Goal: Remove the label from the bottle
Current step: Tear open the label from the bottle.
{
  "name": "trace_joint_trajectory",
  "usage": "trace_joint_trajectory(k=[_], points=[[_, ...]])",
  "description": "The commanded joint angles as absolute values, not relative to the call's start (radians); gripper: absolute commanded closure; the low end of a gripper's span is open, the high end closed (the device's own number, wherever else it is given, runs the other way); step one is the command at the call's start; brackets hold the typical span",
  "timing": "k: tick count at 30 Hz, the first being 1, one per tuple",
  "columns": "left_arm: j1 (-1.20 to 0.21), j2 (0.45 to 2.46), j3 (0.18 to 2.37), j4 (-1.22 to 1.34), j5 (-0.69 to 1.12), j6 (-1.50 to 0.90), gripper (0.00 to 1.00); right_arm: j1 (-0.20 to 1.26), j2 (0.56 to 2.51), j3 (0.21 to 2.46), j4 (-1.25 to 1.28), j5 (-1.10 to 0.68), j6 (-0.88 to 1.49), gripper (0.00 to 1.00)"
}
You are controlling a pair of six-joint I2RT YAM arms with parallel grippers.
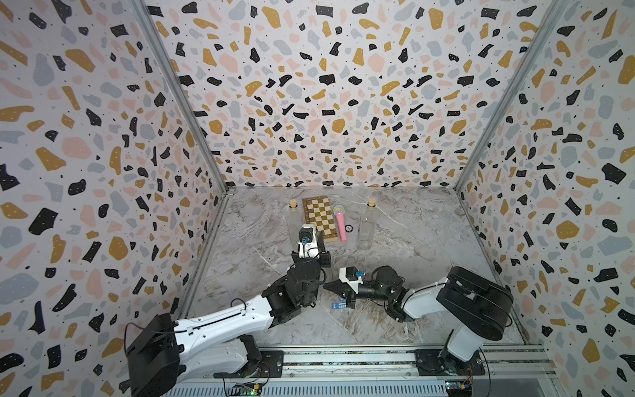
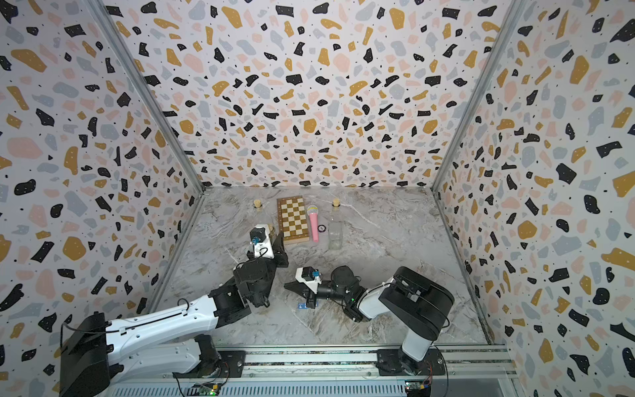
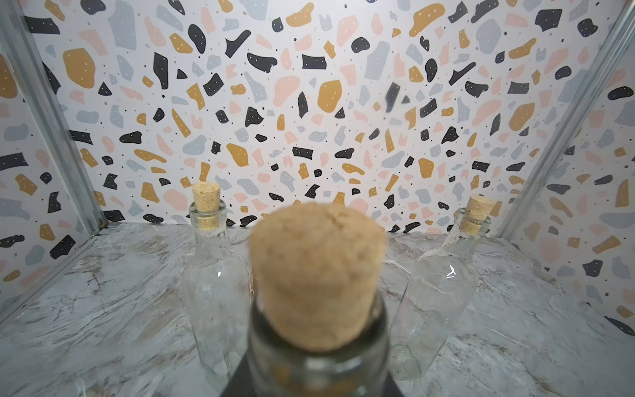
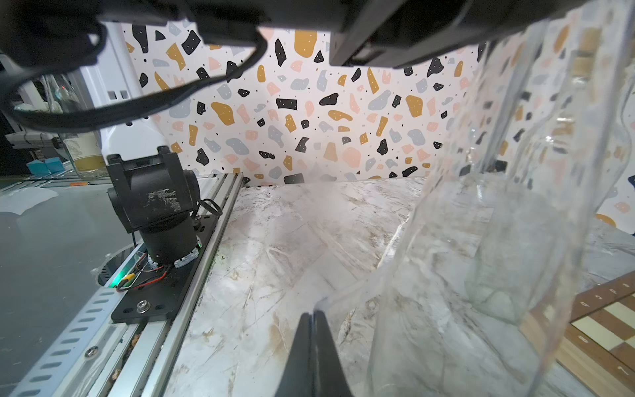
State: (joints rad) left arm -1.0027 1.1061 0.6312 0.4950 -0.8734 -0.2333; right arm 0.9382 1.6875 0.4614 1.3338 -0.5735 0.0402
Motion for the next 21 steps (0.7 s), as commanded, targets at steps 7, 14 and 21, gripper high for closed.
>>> trace_joint_trajectory(k=[7,14,21], points=[[-1.007,1.126,0.618,0.442,-0.854,-0.272,1.0,0.946,1.652,0.488,1.336,-0.591,0.037,1.0],[-1.006,1.128,0.617,0.447,-0.852,-0.27,1.0,0.946,1.654,0.489,1.335,-0.592,0.037,1.0],[-1.008,1.116,0.612,0.458,-0.844,-0.25,1.0,0.948,1.625,0.492,1.28,-0.597,0.043,1.0]])
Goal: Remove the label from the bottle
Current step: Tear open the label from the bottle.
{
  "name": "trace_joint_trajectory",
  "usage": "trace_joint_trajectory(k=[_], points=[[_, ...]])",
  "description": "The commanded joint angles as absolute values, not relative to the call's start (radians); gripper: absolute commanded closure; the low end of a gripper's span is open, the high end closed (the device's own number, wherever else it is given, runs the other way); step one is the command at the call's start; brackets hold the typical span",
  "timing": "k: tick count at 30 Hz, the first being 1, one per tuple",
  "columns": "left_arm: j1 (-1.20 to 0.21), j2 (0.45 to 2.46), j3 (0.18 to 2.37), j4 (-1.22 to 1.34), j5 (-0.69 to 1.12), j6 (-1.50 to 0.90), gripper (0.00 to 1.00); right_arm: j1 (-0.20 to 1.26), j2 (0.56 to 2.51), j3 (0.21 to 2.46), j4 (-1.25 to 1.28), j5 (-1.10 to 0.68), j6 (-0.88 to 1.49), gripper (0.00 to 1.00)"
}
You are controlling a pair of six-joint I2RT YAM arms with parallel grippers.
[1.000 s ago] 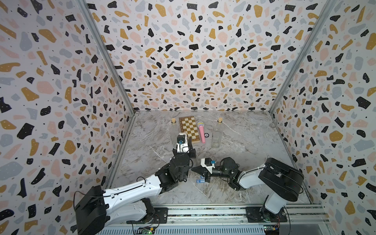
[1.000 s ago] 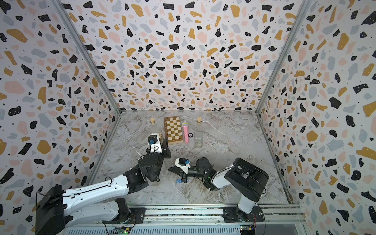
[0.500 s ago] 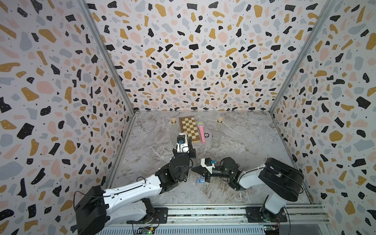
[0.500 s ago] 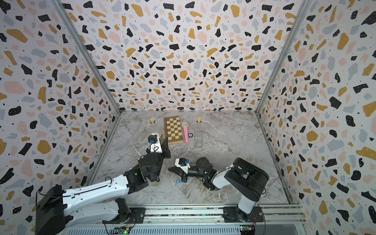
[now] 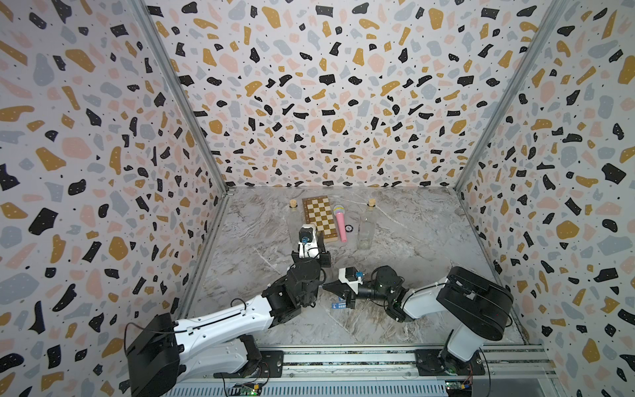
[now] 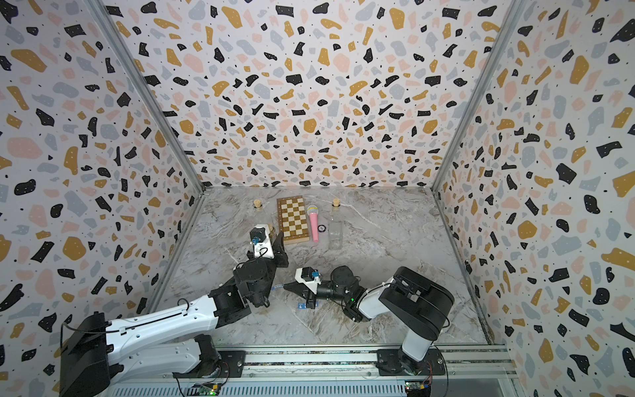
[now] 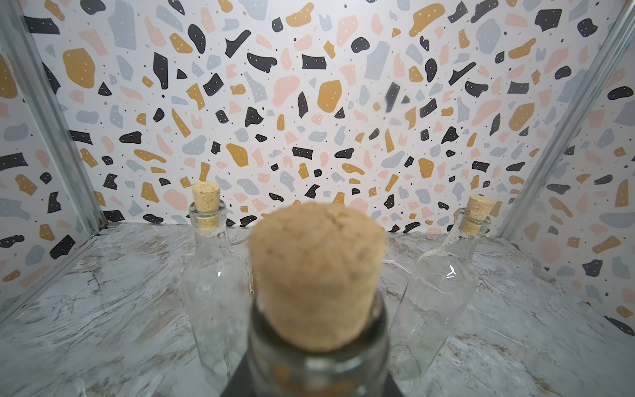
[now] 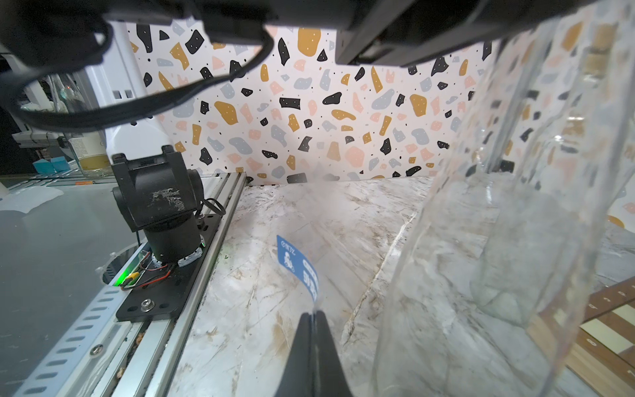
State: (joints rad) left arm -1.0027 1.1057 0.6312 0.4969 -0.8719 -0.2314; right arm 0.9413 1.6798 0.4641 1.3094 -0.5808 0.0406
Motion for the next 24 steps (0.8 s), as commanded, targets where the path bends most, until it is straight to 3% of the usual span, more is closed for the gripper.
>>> trace_joint_trajectory(k=[1,13,24], points=[[-1.008,1.113,0.613,0.467,-0.838,-0.235,1.0,0.951,1.6,0.494,1.248,-0.591,0.044,1.0],[-1.007,1.102,0.702,0.545,-0.827,-0.07,1.0,0.964,1.198,0.409,0.826,-0.385,0.085,1.0],[-1.006,1.215,0.809,0.658,-0.902,-0.032,1.0,0.834,0.948,0.315,0.623,-0.346,0.224,1.0]])
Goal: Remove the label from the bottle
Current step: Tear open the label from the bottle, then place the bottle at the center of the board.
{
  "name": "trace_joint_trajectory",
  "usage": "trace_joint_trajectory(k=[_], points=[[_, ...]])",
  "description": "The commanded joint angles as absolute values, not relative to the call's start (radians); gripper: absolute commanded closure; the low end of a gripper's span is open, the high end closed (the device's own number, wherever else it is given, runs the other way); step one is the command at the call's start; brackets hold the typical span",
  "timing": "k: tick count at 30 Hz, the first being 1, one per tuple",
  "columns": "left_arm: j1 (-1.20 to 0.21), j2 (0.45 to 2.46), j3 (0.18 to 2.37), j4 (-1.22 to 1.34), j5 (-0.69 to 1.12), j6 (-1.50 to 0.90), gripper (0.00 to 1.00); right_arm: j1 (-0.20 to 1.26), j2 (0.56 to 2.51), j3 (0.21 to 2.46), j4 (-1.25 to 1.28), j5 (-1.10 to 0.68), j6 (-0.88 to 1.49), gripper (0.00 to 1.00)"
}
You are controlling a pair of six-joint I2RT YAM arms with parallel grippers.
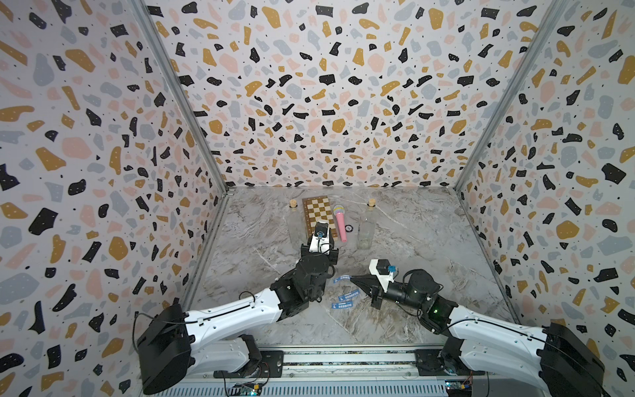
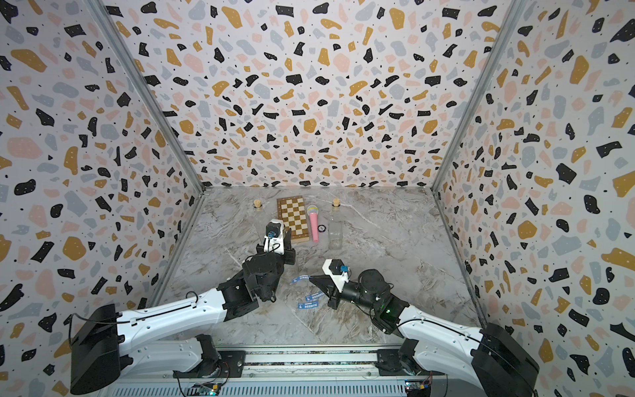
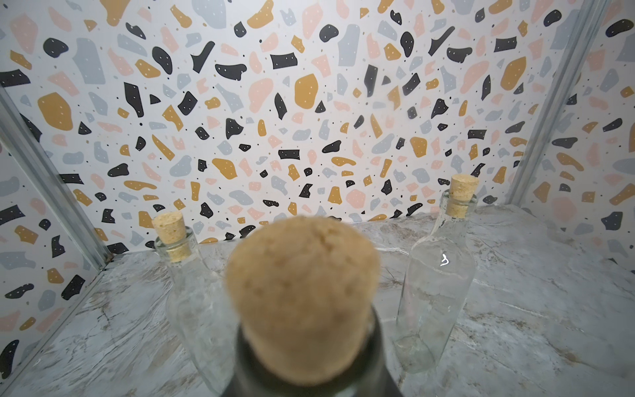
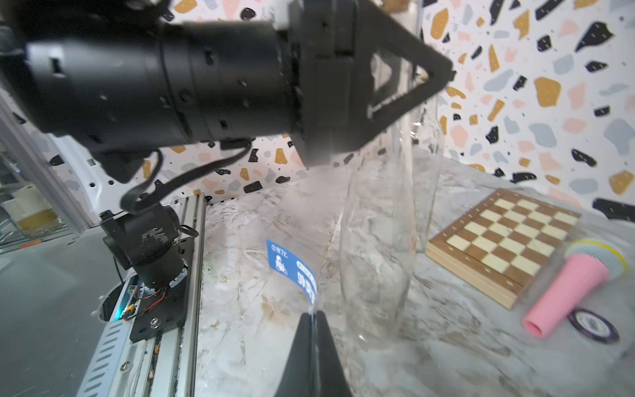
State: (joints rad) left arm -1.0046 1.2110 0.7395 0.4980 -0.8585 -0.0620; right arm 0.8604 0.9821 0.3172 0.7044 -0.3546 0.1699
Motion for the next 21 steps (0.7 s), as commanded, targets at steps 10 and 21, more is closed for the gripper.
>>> trace_joint_trajectory(k=[10,21], points=[[-0.98,1.367,0.917,0.817,-0.975,0.049,1.0,0.711,0.908,0.319,0.516,-0.377,0.341,1.0],[-0.923,1.429,0.979,0.776,-0.928,-0.017,1.0,0.633,0.965,0.349,0.456,-0.481,0.416,1.0]])
